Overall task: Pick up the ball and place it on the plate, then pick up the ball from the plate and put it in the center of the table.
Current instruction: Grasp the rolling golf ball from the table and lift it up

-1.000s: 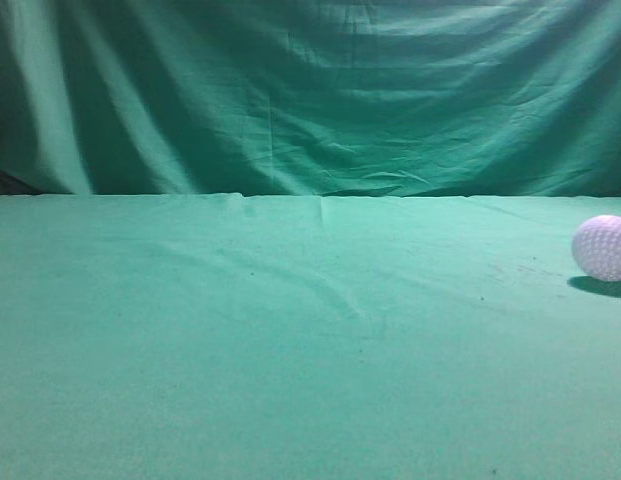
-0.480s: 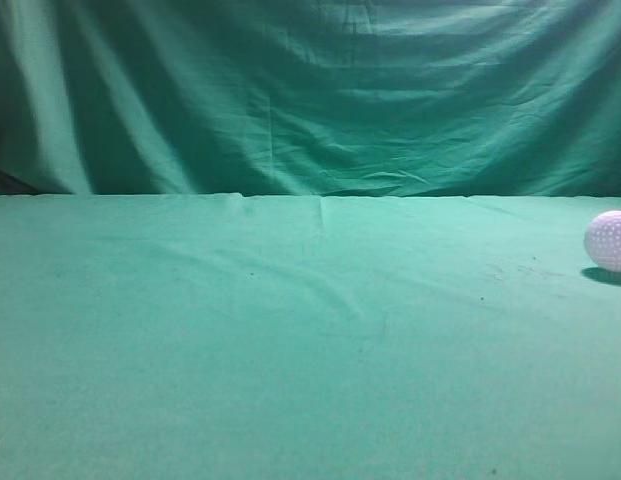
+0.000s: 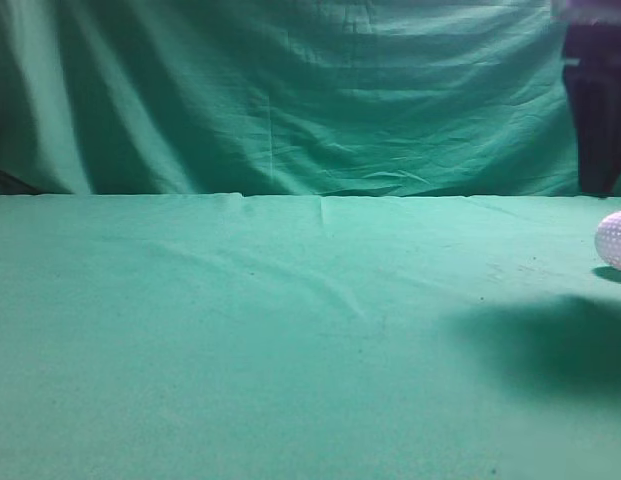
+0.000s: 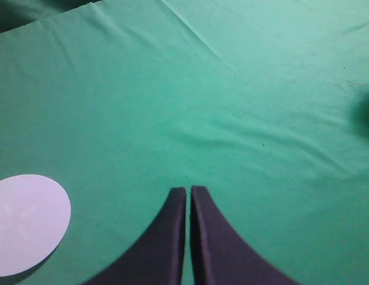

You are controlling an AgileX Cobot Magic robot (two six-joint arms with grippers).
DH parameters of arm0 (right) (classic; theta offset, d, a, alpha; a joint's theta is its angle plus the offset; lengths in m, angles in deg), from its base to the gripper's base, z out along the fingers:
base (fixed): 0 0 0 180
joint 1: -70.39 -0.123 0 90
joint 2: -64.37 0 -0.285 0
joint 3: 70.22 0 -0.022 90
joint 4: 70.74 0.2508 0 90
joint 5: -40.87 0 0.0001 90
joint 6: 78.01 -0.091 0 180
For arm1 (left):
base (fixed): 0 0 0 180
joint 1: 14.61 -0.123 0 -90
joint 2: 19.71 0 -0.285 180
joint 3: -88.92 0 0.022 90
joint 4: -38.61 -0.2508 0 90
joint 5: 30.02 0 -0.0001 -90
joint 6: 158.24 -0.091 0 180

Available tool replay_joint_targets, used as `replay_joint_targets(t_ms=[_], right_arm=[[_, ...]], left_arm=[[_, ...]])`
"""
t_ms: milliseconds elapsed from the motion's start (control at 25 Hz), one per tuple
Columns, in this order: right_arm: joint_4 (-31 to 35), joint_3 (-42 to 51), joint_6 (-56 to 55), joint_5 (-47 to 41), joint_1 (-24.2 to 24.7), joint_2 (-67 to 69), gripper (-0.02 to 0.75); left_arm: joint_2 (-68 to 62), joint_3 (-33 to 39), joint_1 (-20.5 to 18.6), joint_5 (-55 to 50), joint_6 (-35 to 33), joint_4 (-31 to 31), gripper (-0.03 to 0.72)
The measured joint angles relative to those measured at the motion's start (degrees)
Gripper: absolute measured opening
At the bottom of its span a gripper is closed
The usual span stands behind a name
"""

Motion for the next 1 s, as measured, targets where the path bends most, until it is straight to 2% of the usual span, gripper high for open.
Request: replay_joint_targets(t_ms=[200,360,520,760,1000], right_arm=[[0.0,-3.8,-0.3,-0.2,0.0,5.6,0.669],[-0.3,-4.6,-0.3,-0.6,-0.1,7.6,0.513],[-0.6,-5.1,-0.3,-1.4,-0.1,7.8,0.315],[-1.0,-10.2,-0.4,-6.7,-0.2,8.7,0.319],[-1.6,-22.5,0.0,-13.7,-3.5,8.7,0.319]], left_arm=[[0.0,0.0,0.0,0.0,0.0,0.0,0.0],[0.0,0.0,0.0,0.0,0.0,0.0,0.0],[0.0,0.0,0.0,0.0,0.0,0.0,0.0],[0.0,0.0,0.0,0.0,0.0,0.0,0.0],[0.0,0.0,0.0,-0.1,0.0,0.0,0.0]])
